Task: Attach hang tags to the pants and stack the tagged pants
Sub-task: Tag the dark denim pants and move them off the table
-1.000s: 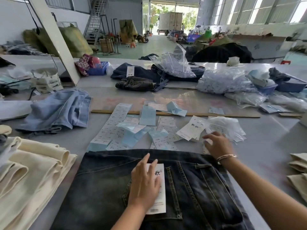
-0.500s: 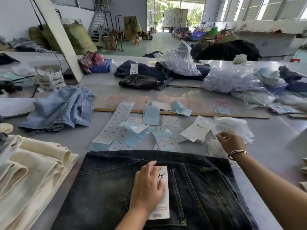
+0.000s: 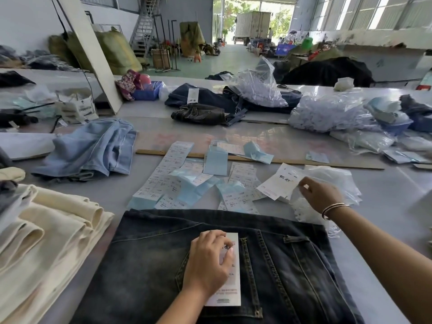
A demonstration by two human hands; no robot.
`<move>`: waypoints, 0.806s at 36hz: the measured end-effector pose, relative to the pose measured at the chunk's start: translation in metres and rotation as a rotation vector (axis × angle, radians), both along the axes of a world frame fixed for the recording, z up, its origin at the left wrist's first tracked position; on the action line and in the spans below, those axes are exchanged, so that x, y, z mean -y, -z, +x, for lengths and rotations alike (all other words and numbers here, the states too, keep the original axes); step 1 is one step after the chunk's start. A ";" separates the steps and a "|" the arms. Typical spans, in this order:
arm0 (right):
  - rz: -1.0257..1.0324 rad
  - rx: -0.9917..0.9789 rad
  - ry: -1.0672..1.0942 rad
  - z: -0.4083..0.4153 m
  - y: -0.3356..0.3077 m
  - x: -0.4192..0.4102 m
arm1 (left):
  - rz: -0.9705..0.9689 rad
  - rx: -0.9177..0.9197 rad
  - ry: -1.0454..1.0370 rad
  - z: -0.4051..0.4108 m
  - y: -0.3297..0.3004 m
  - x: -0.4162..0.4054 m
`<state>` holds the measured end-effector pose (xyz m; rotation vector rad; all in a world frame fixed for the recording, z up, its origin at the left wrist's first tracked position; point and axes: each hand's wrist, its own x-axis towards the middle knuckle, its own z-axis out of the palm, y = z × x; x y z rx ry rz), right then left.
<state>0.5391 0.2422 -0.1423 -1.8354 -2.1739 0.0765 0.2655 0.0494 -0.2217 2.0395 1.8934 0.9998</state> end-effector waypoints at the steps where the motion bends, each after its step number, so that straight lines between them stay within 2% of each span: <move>1: -0.032 0.164 -0.021 0.000 -0.003 -0.001 | -0.006 -0.004 0.000 0.000 0.000 0.000; 4: -0.145 0.432 -0.113 0.002 -0.011 -0.004 | -0.019 -0.017 0.002 0.001 -0.001 0.000; 8: -0.116 0.755 -0.126 0.004 -0.016 -0.003 | -0.032 -0.031 0.000 0.001 0.000 0.000; 12: -0.068 0.959 -0.052 -0.004 -0.017 0.004 | -0.036 -0.036 -0.001 0.001 0.002 -0.001; 17: -0.075 1.040 0.014 -0.011 -0.015 0.008 | -0.033 -0.026 -0.004 0.001 0.002 -0.001; 21: -0.023 0.892 0.068 -0.008 -0.013 0.005 | -0.037 -0.034 -0.001 0.001 0.002 -0.001; 24: -0.102 0.671 0.159 0.000 0.000 -0.003 | -0.036 -0.031 -0.002 0.001 0.001 -0.001; 26: -0.169 0.371 0.205 0.006 0.008 -0.010 | -0.032 -0.033 -0.002 0.000 0.002 -0.001; 29: -0.176 -0.225 0.280 0.014 0.013 -0.011 | -0.024 -0.036 0.000 0.000 0.002 -0.001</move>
